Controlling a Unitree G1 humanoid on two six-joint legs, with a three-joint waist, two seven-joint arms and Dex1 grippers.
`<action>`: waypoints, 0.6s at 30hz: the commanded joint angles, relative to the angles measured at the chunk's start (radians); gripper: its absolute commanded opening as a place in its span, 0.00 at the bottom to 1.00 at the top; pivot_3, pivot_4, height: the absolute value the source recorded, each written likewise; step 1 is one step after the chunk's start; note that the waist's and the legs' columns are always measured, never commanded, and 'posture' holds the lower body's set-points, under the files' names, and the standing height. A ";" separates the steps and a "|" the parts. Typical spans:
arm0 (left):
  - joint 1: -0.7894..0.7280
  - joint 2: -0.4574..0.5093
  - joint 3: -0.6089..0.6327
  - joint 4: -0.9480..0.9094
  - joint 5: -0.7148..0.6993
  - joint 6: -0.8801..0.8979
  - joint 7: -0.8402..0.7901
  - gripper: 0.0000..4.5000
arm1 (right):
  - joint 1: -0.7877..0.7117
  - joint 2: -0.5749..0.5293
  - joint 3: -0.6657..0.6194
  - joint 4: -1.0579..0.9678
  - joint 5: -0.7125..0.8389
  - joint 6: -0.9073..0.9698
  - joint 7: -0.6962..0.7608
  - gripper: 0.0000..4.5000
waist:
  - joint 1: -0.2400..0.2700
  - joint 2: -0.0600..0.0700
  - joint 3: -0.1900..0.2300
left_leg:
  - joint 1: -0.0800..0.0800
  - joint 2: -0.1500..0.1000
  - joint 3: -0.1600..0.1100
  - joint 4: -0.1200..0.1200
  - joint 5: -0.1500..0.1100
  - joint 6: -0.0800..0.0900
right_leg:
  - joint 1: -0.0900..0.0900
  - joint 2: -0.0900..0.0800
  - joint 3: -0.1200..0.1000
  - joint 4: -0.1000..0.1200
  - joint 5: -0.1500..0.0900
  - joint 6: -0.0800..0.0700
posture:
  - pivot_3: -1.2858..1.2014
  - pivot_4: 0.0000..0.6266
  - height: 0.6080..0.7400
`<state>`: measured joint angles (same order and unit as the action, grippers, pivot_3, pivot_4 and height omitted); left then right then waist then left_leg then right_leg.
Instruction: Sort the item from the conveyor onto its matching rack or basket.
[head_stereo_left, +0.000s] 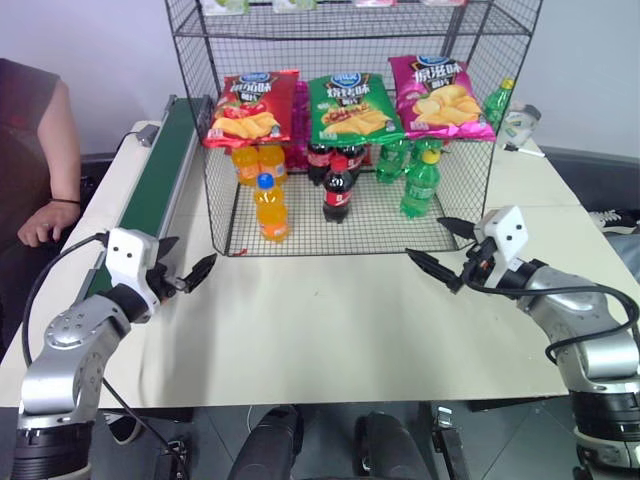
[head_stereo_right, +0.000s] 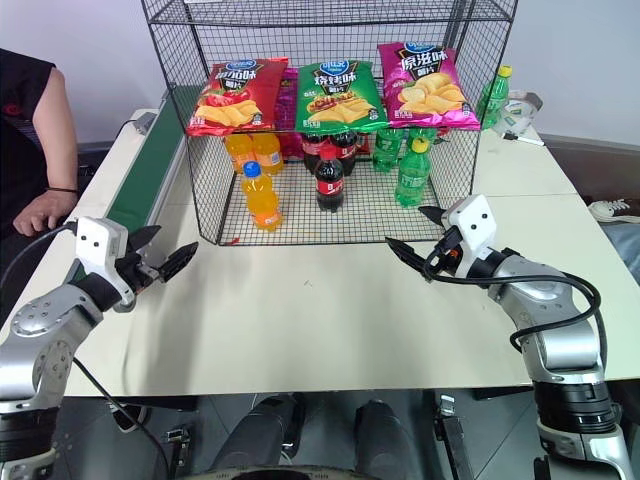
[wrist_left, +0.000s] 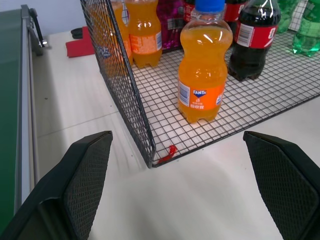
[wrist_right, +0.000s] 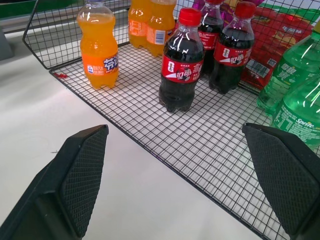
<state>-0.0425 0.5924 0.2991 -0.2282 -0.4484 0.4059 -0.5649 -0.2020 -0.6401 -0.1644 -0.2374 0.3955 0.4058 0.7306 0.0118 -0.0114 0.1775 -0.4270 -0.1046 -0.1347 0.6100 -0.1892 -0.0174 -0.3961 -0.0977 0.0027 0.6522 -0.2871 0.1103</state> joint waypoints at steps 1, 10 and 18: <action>0.011 0.017 0.021 -0.021 0.015 -0.031 -0.011 0.97 | 0.002 0.007 -0.008 -0.017 0.002 -0.021 -0.005 1.00 | 0.000 0.000 0.000 | 0.000 0.000 0.000 0.000 0.000 0.000 | 0.000 0.000 0.000 0.000 0.000 0.000 | 0.52 0.24 1.00; 0.012 0.006 0.030 -0.013 0.005 -0.029 -0.020 0.97 | 0.007 0.012 -0.004 -0.020 0.000 -0.024 -0.011 1.00 | 0.000 0.000 0.000 | 0.000 0.000 0.000 0.000 0.000 0.000 | 0.000 0.000 0.000 0.000 0.000 0.000 | 0.52 0.24 1.00; 0.013 0.010 0.034 0.006 0.015 -0.046 -0.026 0.97 | 0.021 0.012 -0.006 -0.029 0.001 -0.028 -0.017 1.00 | 0.000 0.000 0.000 | 0.000 0.000 0.000 0.000 0.000 0.000 | 0.000 0.000 0.000 0.000 0.000 0.000 | 0.52 0.24 1.00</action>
<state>-0.0303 0.5955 0.3007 -0.2113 -0.4271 0.3827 -0.5870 -0.1804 -0.6358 -0.1625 -0.2359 0.3949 0.3988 0.7172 0.0117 -0.0114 0.1775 -0.4271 -0.1046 -0.1346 0.6097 -0.1892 -0.0174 -0.3962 -0.0979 0.0027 0.6518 -0.2872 0.1101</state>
